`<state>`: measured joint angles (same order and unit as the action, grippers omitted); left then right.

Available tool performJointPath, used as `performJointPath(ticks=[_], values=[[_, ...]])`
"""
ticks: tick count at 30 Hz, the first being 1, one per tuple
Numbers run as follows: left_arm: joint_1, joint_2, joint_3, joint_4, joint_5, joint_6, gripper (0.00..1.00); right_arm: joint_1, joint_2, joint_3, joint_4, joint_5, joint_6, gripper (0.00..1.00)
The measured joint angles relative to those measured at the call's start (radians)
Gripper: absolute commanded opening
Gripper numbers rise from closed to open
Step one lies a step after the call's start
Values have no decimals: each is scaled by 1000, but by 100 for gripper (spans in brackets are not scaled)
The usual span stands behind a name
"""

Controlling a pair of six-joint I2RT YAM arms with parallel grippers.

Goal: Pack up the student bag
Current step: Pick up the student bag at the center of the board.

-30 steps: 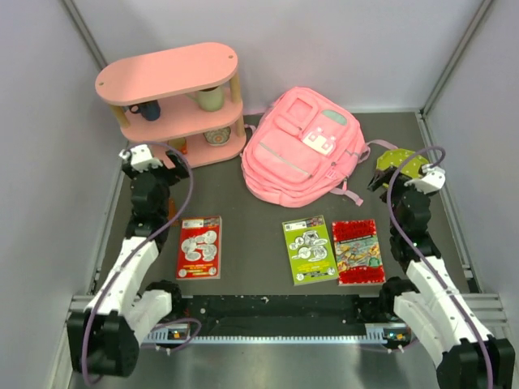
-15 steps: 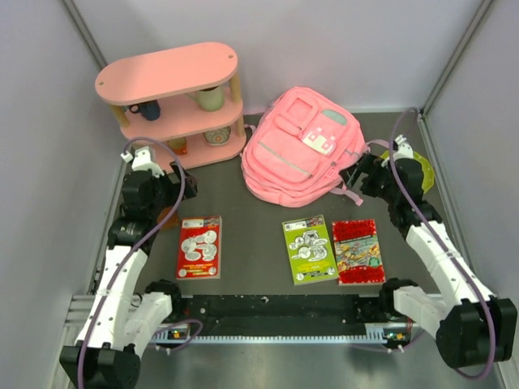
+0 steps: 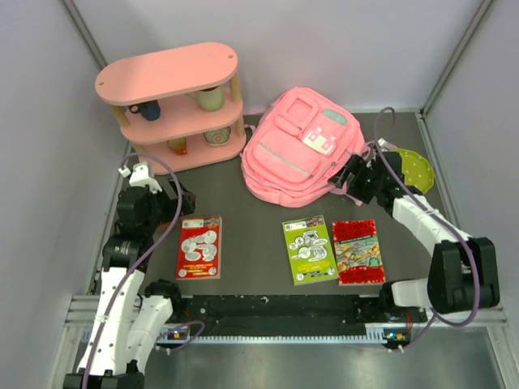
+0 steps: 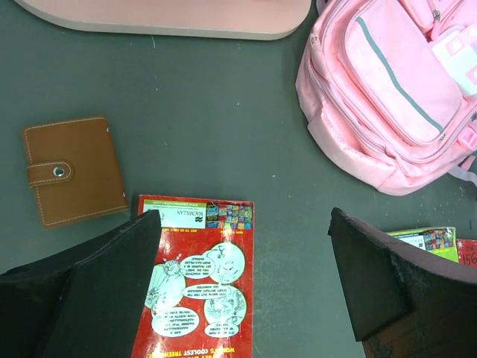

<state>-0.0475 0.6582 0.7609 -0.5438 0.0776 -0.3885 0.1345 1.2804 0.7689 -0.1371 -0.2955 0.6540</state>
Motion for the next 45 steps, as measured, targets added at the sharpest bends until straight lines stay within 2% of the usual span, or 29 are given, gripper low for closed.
performJointPath(ticks=[3, 4, 12, 17, 18, 19, 29, 30, 32, 33, 34, 41, 45], values=[[0, -10, 0, -2, 0, 1, 99, 0, 74, 18, 5, 32, 13, 91], [0, -8, 0, -3, 1, 1, 99, 0, 104, 27, 8, 44, 16, 99], [0, -9, -10, -7, 1, 2, 99, 0, 329, 153, 40, 87, 32, 98], [0, -11, -13, -7, 8, 2, 97, 0, 410, 183, 112, 90, 60, 92], [0, -13, -14, -7, 11, 2, 98, 0, 415, 183, 118, 90, 66, 85], [0, -16, -15, -6, 13, 2, 98, 0, 421, 182, 130, 89, 76, 82], [0, -47, -26, -6, 46, 5, 98, -5, 498, 183, 217, 72, 100, 65], [0, -48, -29, -6, 51, 6, 98, -8, 500, 183, 220, 69, 102, 55], [0, -48, -34, -6, 62, 7, 98, -13, 503, 183, 221, 64, 101, 44], [0, -47, -35, -6, 66, 8, 98, -15, 506, 183, 227, 61, 106, 18], [0, -47, -35, -7, 68, 10, 98, -16, 509, 183, 234, 56, 106, 0], [0, -44, -47, 2, 137, 29, 98, -22, 512, 168, 328, -13, 132, 0], [0, -18, -50, 19, 206, 35, 97, -22, 464, 147, 323, -45, 135, 0]])
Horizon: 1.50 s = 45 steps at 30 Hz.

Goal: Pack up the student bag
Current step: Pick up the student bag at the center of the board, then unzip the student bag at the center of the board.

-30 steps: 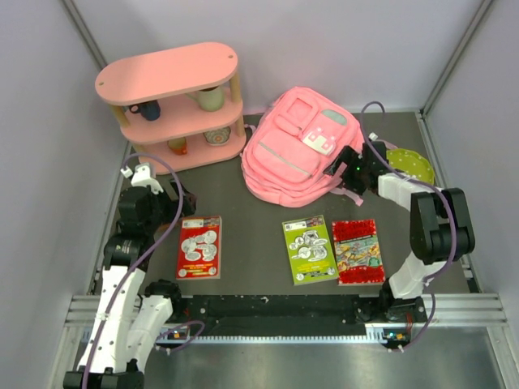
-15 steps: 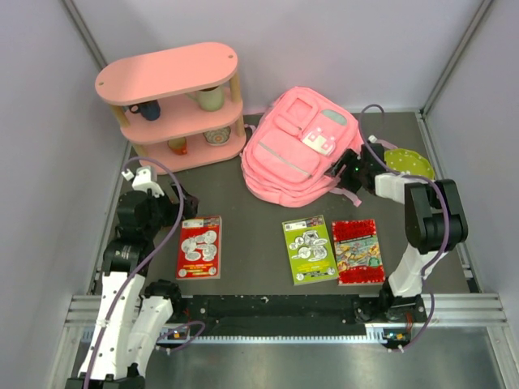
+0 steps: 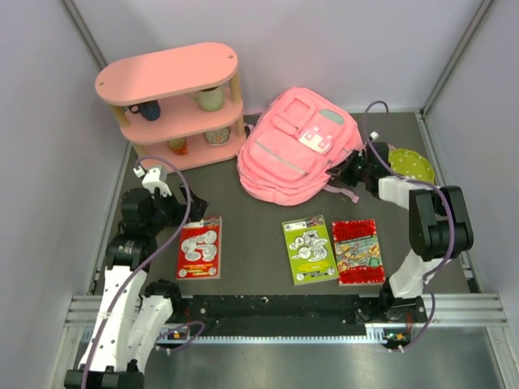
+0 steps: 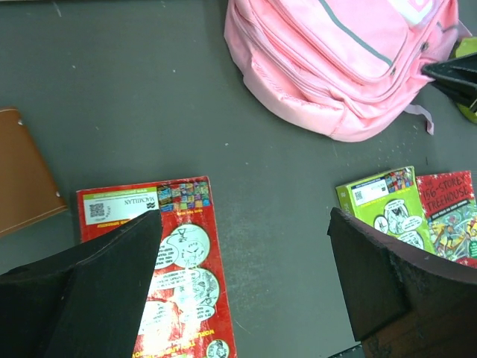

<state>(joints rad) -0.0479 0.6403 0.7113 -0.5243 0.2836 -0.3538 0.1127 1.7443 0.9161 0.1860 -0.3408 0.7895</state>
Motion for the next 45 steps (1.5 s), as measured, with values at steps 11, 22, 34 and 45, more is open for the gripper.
performJointPath(ticks=[11, 22, 34, 45], values=[[-158, 64, -154, 233, 55, -189, 98, 50, -387, -134, -48, -24, 43, 0], [-483, 360, -229, 561, -102, -460, 99, 220, -586, -396, -72, 109, 167, 0], [-547, 564, -224, 671, -197, -575, 44, 244, -649, -440, -83, 132, 177, 0], [-548, 710, -80, 525, -225, -480, 0, 247, -697, -465, -120, 128, 130, 51]])
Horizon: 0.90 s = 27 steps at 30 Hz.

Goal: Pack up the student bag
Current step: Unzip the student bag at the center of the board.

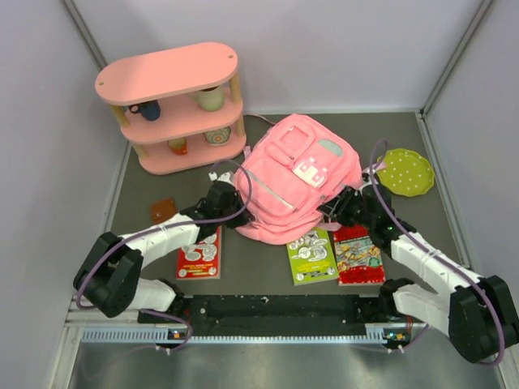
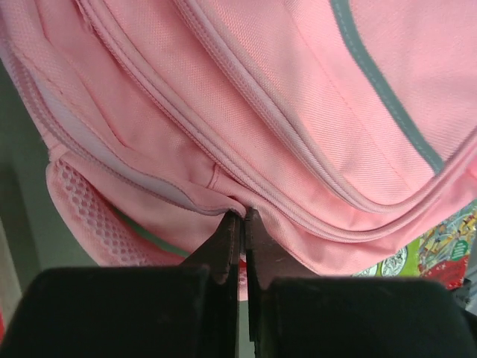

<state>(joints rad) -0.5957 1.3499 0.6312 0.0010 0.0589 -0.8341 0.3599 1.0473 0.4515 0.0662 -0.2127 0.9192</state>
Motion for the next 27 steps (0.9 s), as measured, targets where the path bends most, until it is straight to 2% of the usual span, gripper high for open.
performJointPath(ticks=[1, 4, 9, 13, 19, 27], values=[[-1, -1, 19, -31, -12, 15, 0, 2, -14, 4, -31, -4, -23, 69], [0, -17, 79, -110, -51, 75, 0, 12, -68, 26, -122, 11, -75, 85], [39, -104, 145, -190, -74, 174, 0, 13, -168, 89, -225, 98, -155, 91], [89, -154, 159, -205, -47, 228, 0, -30, -166, 121, -246, 126, -169, 92], [130, -159, 168, -229, 10, 278, 0, -176, -39, 111, -215, 29, -145, 94], [165, -157, 169, -241, 83, 311, 0, -185, 132, 72, -24, -114, -52, 96]])
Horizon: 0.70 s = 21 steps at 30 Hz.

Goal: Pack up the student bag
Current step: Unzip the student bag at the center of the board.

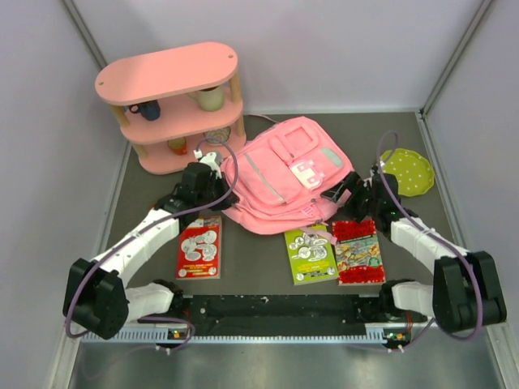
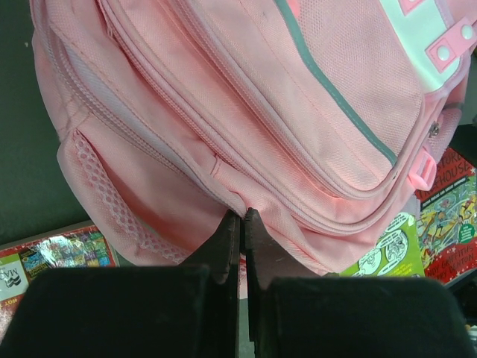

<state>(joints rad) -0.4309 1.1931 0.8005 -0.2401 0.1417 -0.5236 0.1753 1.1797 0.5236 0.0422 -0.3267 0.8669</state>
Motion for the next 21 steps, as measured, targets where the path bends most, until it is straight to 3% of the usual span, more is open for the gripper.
performJointPath(ticks=[11, 21], values=[[60, 31, 5, 0, 109, 36, 0, 0, 157, -2, 136, -8, 62, 97], [96, 72, 39, -9, 184, 71, 0, -1, 55, -105, 120, 87, 53, 99]])
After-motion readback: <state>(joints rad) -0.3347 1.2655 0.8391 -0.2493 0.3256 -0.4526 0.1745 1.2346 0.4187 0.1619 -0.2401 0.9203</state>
